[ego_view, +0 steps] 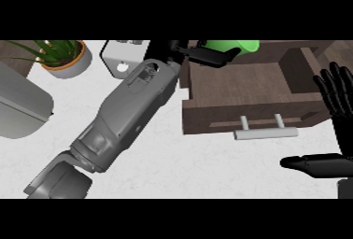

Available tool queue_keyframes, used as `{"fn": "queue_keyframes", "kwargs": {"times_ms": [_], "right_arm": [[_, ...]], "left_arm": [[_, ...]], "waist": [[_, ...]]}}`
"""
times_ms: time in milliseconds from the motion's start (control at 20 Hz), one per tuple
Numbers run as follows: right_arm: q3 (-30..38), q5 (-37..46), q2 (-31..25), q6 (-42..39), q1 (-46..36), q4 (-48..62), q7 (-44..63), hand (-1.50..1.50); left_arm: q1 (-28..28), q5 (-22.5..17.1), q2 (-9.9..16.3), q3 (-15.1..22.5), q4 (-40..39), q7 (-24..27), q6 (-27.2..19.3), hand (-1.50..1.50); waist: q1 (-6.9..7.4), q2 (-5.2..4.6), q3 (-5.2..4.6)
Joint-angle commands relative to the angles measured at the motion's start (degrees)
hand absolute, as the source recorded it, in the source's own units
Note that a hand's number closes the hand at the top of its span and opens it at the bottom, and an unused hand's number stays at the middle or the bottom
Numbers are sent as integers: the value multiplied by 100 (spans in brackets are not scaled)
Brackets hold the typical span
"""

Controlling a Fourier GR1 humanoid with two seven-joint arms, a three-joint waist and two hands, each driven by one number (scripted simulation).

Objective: Pick up the cup, place it into the drawer and close the drawer

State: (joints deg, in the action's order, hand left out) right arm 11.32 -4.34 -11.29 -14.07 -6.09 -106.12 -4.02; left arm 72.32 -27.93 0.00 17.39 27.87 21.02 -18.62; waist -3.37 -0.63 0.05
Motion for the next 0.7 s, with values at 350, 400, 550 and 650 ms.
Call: {"fn": "queue_keyframes", "kwargs": {"times_ms": [350,400,550,650], "right_arm": [[-113,16,2,23,-165,-165,248,-150],[-167,102,143,143,93,-422,246,-150],[-214,70,93,61,32,-455,288,-150],[-9,-10,-44,-47,-86,-41,73,-150]], "left_arm": [[75,-381,0,1378,-432,-416,-418,-150],[-117,-283,0,1450,-432,-451,-169,-150],[101,-290,0,1913,-397,-781,-610,-150],[10,-267,0,1987,-536,-560,-670,-150]], "waist": [[-231,-51,2],[-65,-5,-1],[-214,-31,3],[-138,-53,3]]}}
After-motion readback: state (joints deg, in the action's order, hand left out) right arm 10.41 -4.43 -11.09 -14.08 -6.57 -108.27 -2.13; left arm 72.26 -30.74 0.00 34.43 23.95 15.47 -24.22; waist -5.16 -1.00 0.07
